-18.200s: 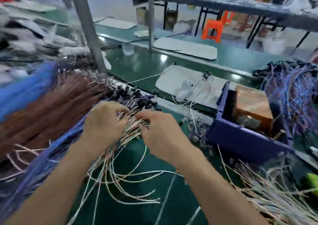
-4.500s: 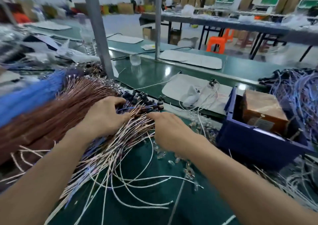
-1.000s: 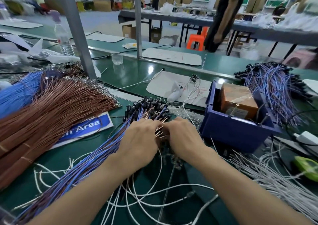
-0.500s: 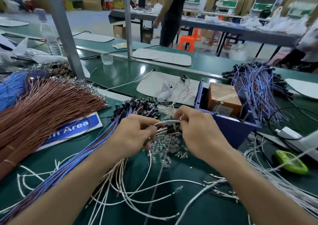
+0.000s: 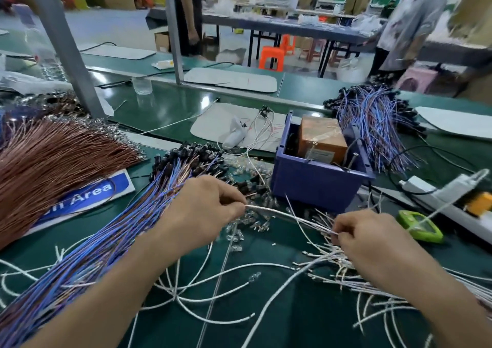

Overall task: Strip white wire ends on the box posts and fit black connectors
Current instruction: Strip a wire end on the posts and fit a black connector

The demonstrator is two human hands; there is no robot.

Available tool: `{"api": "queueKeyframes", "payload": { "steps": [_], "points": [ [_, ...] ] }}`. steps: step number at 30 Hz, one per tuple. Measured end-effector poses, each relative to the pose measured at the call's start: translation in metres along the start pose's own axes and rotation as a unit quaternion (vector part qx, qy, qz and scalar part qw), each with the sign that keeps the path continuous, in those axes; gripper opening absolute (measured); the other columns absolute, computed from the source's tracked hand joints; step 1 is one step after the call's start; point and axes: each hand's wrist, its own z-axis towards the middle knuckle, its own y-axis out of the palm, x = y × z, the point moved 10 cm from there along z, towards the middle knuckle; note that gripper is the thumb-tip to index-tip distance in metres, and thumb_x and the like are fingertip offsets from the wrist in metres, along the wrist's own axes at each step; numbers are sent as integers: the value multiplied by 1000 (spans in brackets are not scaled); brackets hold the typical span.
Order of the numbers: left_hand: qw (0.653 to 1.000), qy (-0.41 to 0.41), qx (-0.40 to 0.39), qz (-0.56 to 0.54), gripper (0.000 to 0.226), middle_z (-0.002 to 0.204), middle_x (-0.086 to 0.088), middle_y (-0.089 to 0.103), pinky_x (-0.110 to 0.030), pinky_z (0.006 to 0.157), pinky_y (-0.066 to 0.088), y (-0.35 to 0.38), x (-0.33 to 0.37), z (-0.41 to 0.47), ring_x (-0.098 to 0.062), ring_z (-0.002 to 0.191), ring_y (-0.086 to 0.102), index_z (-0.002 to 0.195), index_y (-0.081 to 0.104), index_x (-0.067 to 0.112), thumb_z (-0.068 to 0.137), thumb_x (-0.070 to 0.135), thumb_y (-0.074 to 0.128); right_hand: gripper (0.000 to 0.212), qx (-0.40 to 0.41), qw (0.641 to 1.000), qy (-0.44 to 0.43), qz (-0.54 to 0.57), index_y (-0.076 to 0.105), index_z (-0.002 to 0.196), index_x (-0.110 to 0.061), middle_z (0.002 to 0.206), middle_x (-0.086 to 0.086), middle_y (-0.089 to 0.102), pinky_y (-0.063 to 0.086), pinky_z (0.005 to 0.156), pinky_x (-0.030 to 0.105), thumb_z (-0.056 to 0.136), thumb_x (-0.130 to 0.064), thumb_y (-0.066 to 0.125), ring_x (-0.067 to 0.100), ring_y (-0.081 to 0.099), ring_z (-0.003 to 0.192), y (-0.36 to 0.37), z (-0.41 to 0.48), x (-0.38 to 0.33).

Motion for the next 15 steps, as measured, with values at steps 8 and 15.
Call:
{"api": "queueKeyframes", "payload": {
  "steps": [8, 15],
  "points": [
    [986, 108, -42, -123, 12, 63, 14, 68, -13, 56, 41, 57, 55, 1, 2, 54, 53, 81, 79, 37, 86, 27, 77, 11, 25, 958, -118, 262, 71, 93, -39, 56, -10, 57, 32, 48, 19, 91, -46, 63, 4, 44, 47, 3, -3, -36],
    [984, 70, -14, -161, 6, 61, 27, 65, -7, 57, 37, 95, 33, 10, 9, 56, 56, 85, 82, 28, 85, 23, 81, 32, -23, 928, 47, 370, 74, 68, -15, 52, -1, 46, 26, 46, 28, 96, -20, 60, 12, 33, 45, 39, 17, 8]
  ]
}}
